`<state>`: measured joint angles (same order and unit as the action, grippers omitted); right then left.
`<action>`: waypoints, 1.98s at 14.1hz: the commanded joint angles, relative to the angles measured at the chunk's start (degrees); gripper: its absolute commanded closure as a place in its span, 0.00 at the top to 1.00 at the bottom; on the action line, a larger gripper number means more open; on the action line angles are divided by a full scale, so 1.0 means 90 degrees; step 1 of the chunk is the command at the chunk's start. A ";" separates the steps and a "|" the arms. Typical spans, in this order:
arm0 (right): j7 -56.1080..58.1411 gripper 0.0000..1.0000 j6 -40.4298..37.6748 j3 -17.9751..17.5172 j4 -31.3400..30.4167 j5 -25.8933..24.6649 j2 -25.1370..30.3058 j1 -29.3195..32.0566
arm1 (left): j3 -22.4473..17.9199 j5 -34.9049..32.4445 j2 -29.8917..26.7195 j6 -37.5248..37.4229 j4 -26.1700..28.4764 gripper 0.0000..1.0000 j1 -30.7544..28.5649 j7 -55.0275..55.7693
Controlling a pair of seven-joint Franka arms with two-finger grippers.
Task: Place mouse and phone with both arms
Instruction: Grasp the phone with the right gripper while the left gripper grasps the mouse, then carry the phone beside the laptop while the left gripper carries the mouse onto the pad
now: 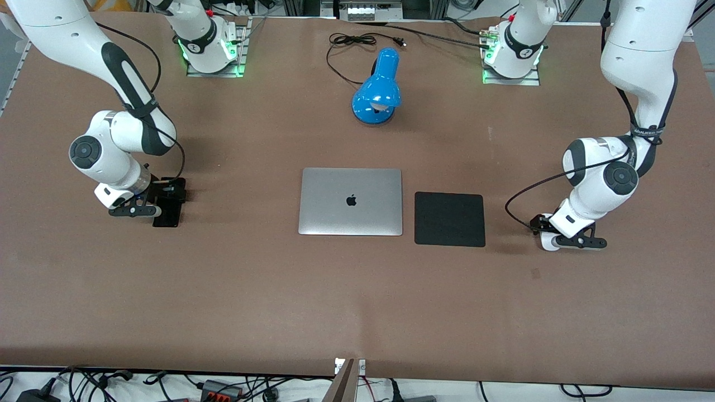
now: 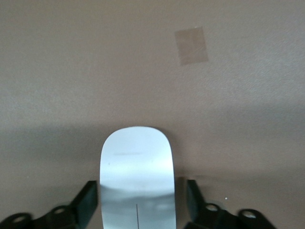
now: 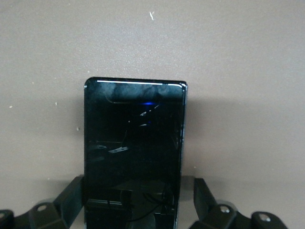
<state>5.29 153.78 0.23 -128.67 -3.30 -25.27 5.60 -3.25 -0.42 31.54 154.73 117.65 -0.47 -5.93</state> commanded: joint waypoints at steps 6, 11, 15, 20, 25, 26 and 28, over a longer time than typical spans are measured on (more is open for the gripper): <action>0.0155 0.33 0.0052 -0.0016 -0.0068 0.0006 -0.0015 0.0032 | 0.0048 -0.0110 -0.0310 -0.0149 -0.0161 0.43 -0.0095 -0.0005; 0.0330 0.06 0.0023 -0.0016 -0.0039 -0.0004 0.0325 0.0052 | 0.0097 -0.0110 -0.0584 -0.2927 -0.1691 0.43 -0.0017 0.0014; 0.0078 0.06 -0.1049 -0.0376 0.0175 0.0035 0.1127 -0.0289 | 0.0263 -0.0100 -0.0614 -0.4874 -0.3119 0.43 0.0334 0.0247; -0.1736 0.07 -0.1246 -0.0602 0.0761 0.0045 0.0758 -0.1459 | 0.0312 -0.0090 -0.0643 -0.4811 -0.2888 0.43 0.1563 0.1770; -0.3622 0.07 -0.1188 -0.0631 0.1522 0.0025 -0.0199 -0.2661 | 0.0302 -0.0168 -0.0624 -0.2859 -0.1336 0.43 0.2472 0.3234; -0.3760 0.07 -0.1110 -0.0631 0.1562 0.0016 -0.0345 -0.2808 | 0.0312 -0.0488 -0.0585 -0.2392 -0.1111 0.43 0.2561 0.3420; -0.3868 0.10 -0.0828 -0.0631 0.1533 -0.0004 -0.0580 -0.2849 | 0.0312 -0.0842 -0.0478 -0.1387 -0.0653 0.43 0.2533 0.3539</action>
<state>-28.25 144.82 -5.75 -116.36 -3.24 -28.11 -20.00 -0.06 -5.19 27.86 135.47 107.45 22.62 24.55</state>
